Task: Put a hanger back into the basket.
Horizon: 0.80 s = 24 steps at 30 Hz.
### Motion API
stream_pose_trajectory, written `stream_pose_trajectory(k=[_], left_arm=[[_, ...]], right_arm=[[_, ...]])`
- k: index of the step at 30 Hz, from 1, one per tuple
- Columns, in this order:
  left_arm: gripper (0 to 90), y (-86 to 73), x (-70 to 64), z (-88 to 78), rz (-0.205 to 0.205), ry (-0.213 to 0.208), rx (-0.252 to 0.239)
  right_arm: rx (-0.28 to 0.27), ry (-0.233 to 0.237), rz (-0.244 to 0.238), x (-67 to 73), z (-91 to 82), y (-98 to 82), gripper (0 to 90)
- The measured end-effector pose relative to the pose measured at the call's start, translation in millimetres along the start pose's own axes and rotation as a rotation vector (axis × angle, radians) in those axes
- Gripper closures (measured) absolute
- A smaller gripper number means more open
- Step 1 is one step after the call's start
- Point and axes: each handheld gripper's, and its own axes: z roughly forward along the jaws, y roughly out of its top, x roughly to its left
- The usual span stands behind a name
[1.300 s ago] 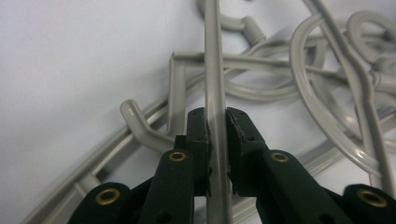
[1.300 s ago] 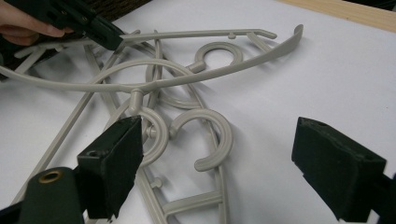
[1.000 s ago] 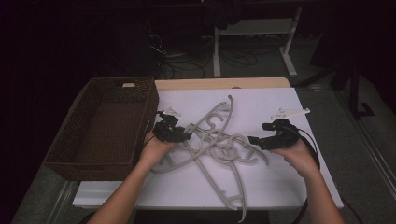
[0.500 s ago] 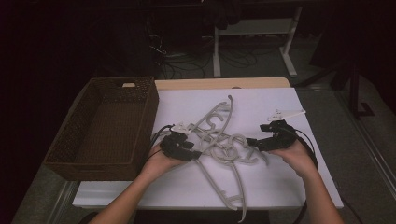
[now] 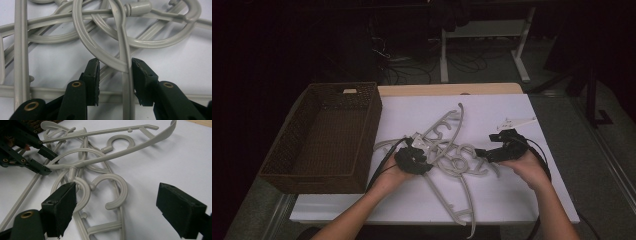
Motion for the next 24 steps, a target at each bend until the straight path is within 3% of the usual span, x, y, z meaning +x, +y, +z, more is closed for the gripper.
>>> stream_pose_trajectory(k=[7, 11, 15, 24], left_arm=[[55.1, 2.2, -9.0, 2.8, 0.051, 0.033, 0.013], [64.3, 2.8, -10.2, 4.3, 0.062, 0.051, 0.013], [74.9, 3.3, -6.9, 4.0, 0.052, 0.038, 0.004], [81.0, 5.0, -2.7, 3.2, 0.027, -0.015, 0.014]], right_arm=[[-0.004, 0.002, 0.003, -0.7, -0.4, 0.0, 16.1], [-0.002, 0.003, 0.004, -0.6, 0.0, 0.0, 16.1], [-0.003, 0.002, 0.004, -0.6, -0.1, 0.0, 16.1], [-0.005, 0.003, 0.002, -0.8, -0.1, 0.1, 16.2]])
